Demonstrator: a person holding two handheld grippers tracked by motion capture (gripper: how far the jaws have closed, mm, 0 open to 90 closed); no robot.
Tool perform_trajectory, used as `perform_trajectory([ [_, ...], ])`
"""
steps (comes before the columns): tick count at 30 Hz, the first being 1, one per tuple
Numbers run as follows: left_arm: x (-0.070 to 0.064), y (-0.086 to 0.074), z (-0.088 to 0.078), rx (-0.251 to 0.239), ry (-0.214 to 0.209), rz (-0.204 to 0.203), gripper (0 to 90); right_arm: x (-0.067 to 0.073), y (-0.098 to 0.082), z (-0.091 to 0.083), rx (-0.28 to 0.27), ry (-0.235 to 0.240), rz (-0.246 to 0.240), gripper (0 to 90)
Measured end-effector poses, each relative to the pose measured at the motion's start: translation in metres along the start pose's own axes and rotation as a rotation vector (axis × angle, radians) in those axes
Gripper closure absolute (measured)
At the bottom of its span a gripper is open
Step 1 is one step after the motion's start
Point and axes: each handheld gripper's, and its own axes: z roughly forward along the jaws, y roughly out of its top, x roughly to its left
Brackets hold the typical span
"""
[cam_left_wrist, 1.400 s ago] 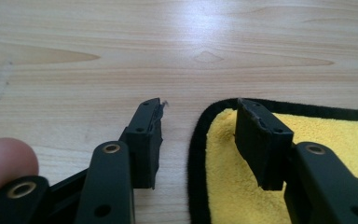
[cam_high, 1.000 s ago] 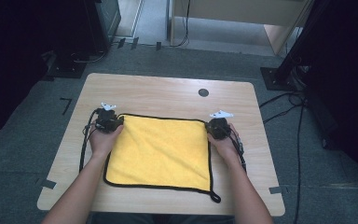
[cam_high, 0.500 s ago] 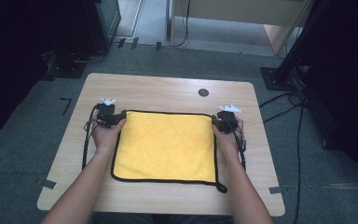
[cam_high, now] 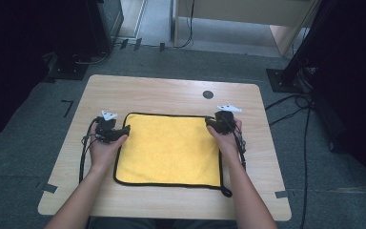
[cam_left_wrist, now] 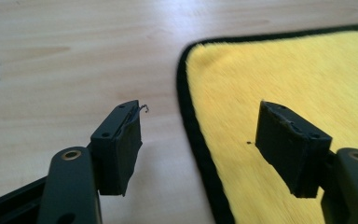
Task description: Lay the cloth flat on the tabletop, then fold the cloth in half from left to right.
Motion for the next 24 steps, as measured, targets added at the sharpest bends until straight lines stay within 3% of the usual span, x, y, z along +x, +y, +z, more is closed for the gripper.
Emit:
perform_trajectory([
  [1, -0.002, -0.004, -0.004, 0.001, -0.006, 0.002, 30.9, 0.013, 0.003, 0.002, 0.004, 0.046, -0.011, 48.0],
  [2, -0.003, -0.008, -0.009, 0.009, -0.005, 0.009, 30.9, 0.013, 0.003, 0.002, 0.004, 0.046, -0.011, 48.0],
  [3, -0.006, -0.013, -0.013, 0.011, -0.008, 0.010, 30.9, 0.020, 0.004, 0.003, 0.004, 0.074, -0.008, 48.1],
  [4, -0.012, -0.021, -0.023, 0.006, -0.017, 0.026, 30.5, 0.035, 0.007, 0.007, 0.007, 0.115, -0.031, 48.1],
  [5, -0.012, -0.021, -0.023, 0.006, -0.017, 0.026, 30.4, 0.041, 0.007, 0.008, 0.006, 0.121, -0.044, 48.0],
  [7, -0.021, -0.036, -0.039, 0.007, -0.020, 0.069, 29.5, 0.055, 0.010, 0.013, 0.011, 0.145, -0.064, 48.0],
  [8, -0.021, -0.036, -0.039, 0.007, -0.020, 0.069, 29.3, 0.055, 0.010, 0.013, 0.011, 0.145, -0.064, 48.0],
  [9, -0.024, -0.045, -0.049, 0.004, -0.013, 0.080, 29.3, 0.071, 0.012, 0.017, 0.016, 0.161, -0.080, 48.0],
  [10, -0.025, -0.048, -0.052, 0.007, -0.018, 0.079, 29.4, 0.077, 0.014, 0.020, 0.018, 0.169, -0.084, 48.0],
  [12, -0.026, -0.053, -0.056, 0.014, -0.019, 0.087, 29.2, 0.081, 0.015, 0.021, 0.019, 0.174, -0.091, 48.0],
  [13, -0.027, -0.063, -0.063, 0.022, -0.017, 0.107, 29.1, 0.095, 0.018, 0.026, 0.019, 0.189, -0.096, 48.4],
  [14, -0.027, -0.063, -0.063, 0.022, -0.017, 0.107, 29.1, 0.095, 0.018, 0.026, 0.019, 0.189, -0.096, 48.4],
  [16, -0.023, -0.075, -0.070, 0.024, -0.029, 0.070, 29.6, 0.110, 0.020, 0.034, 0.027, 0.202, -0.115, 48.8],
  [17, -0.023, -0.075, -0.070, 0.024, -0.029, 0.070, 29.8, 0.110, 0.020, 0.034, 0.027, 0.202, -0.115, 48.8],
  [18, -0.021, -0.083, -0.074, 0.039, -0.031, 0.062, 29.9, 0.119, 0.019, 0.039, 0.040, 0.209, -0.118, 49.0],
  [19, -0.021, -0.083, -0.074, 0.039, -0.031, 0.062, 29.9, 0.119, 0.019, 0.039, 0.040, 0.209, -0.118, 49.0],
  [20, -0.021, -0.089, -0.076, 0.044, -0.033, 0.065, 29.8, 0.129, 0.017, 0.046, 0.051, 0.214, -0.126, 49.2],
  [22, -0.022, -0.093, -0.078, 0.053, -0.033, 0.078, 29.8, 0.133, 0.016, 0.049, 0.055, 0.216, -0.128, 49.2],
  [23, -0.023, -0.096, -0.080, 0.060, -0.034, 0.085, 29.5, 0.144, 0.014, 0.056, 0.068, 0.219, -0.135, 49.4],
  [24, -0.023, -0.098, -0.082, 0.062, -0.037, 0.089, 29.5, 0.144, 0.014, 0.056, 0.068, 0.219, -0.135, 49.4],
])
